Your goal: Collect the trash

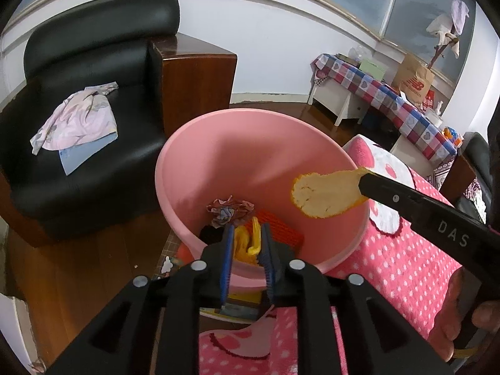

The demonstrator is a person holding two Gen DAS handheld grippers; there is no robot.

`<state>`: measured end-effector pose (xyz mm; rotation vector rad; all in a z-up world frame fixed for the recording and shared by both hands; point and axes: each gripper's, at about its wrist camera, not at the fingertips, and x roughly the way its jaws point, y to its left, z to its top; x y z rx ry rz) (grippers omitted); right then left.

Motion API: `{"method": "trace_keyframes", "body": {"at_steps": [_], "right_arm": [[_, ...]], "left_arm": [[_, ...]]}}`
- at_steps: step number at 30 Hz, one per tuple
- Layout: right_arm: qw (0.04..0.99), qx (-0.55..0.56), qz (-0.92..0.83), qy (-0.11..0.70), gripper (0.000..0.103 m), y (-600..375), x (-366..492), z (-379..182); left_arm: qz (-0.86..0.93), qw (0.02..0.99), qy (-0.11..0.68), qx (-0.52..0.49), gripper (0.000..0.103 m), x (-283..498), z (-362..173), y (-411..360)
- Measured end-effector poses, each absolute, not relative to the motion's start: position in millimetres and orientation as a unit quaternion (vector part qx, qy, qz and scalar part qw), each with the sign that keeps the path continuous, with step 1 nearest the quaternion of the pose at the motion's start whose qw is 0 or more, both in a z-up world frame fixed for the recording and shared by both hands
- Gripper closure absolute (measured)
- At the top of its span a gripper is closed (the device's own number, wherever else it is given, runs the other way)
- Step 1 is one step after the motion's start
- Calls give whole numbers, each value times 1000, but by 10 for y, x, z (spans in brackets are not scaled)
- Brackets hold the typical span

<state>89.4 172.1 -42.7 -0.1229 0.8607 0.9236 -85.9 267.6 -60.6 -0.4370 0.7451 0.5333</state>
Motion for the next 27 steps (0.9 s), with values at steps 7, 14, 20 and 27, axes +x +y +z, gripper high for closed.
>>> {"method": "trace_keyframes", "body": {"at_steps": [7,14,20,27], "right_arm": [[796,-48,438,414,93,1729,922,-452],[797,-43,447,405,83,1695,881,-401],[798,-37,448,401,83,1577,830,-360],[797,-30,451,401,83,1396,722,-298]], "left_arm": [[257,876,351,-207,74,-886,-567,2682],[255,879,348,-206,74,-905,-544,2676],[253,883,340,-202,74,-930,-461,2644],[242,888,333,-204,73,-962,-359,2540]]}}
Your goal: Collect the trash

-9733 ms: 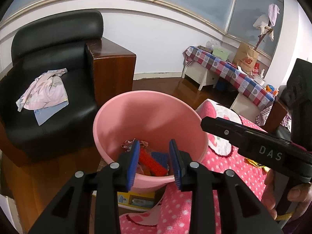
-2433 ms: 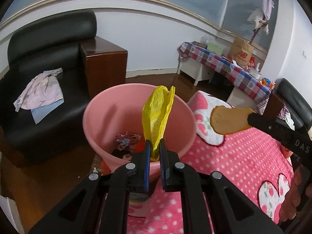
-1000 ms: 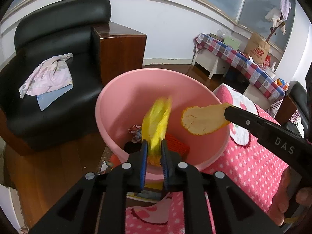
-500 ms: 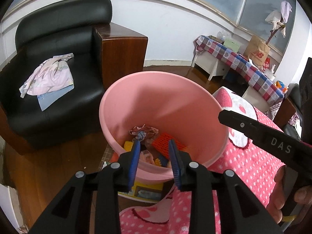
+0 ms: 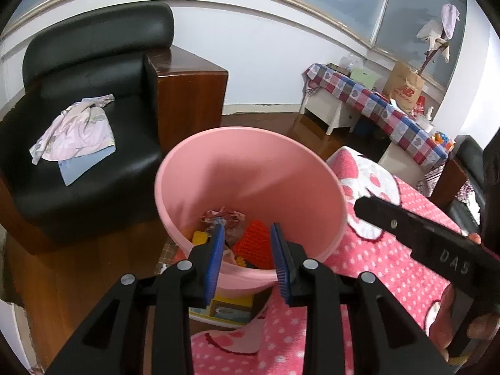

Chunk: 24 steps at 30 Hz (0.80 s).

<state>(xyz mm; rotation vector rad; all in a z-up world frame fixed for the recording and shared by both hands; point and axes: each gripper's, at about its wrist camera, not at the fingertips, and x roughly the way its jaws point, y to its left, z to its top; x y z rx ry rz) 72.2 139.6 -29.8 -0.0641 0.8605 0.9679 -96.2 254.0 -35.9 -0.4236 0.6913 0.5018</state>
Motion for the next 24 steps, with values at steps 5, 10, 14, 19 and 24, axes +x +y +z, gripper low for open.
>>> {"method": "trace_keyframes", "body": {"at_steps": [5,10,14,19,24], "right_arm": [[800,-30,448,399,83,1225,617,-263],[806,-35,445,389,82,1063,495,-211],[810,-39,444,380,69,954,411,-181],[816,-44,441,372,68,855,341,-158],[825,-51,426,368,68,752,274,-165]], "left_arm": [[233,893,330,-199,73,-973,-279,2420],[225,895,332,-195,73,-970,-221,2280],[223,898,330,-187,73,-995,-176,2168],[222,902,327,-174,73,-1018,-123,2045],[223,904,326,-166,73,-1020,-98,1940]]}}
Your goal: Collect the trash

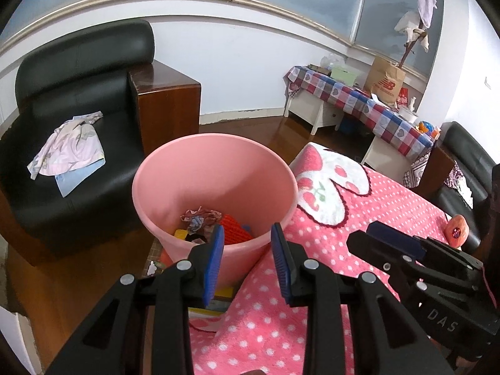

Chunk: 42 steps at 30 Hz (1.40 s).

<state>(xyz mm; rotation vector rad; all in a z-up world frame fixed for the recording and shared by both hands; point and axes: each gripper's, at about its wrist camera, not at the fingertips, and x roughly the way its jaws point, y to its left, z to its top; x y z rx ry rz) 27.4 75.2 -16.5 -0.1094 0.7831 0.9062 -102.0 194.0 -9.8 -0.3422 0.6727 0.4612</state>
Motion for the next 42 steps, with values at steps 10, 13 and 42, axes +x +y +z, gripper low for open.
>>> {"method": "trace_keyframes", "body": {"at_steps": [10,13,42], "right_arm": [[835,-54,403,370,67,553,255,-199],[838,-56,399,367,67,525,243,-194],[850,-56,384,356,56,320,167,-159]], "left_arm": [[213,909,325,-150,73,-1009,-81,1775],[213,910,326,-145,73,-999,-73,1724],[212,908,335,-134,75,-970,-56,1573]]}}
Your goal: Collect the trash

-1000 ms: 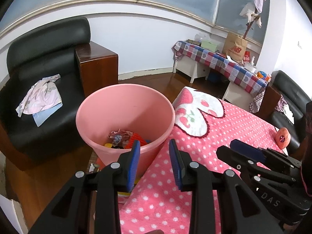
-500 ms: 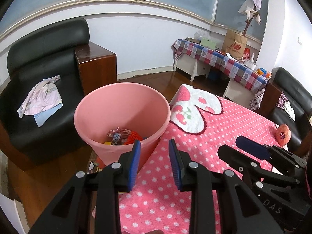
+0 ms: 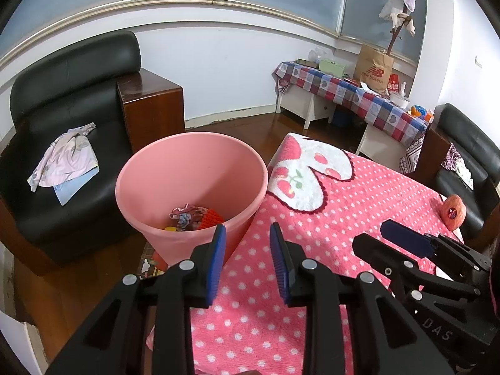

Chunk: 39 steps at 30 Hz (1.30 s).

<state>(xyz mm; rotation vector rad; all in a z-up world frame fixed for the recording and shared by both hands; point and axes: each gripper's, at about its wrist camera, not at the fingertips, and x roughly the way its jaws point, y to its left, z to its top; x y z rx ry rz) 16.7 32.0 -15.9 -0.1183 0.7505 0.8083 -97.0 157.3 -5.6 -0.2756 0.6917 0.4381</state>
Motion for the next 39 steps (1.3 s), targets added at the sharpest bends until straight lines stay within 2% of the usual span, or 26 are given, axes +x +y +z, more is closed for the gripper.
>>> {"method": "trace_keyframes", "body": {"at_steps": [39], "right_arm": [[852,-52,380,357,56,270,149,-187]], "left_arm": [[211,908,337,-131,76,-994,-87,1543]]}}
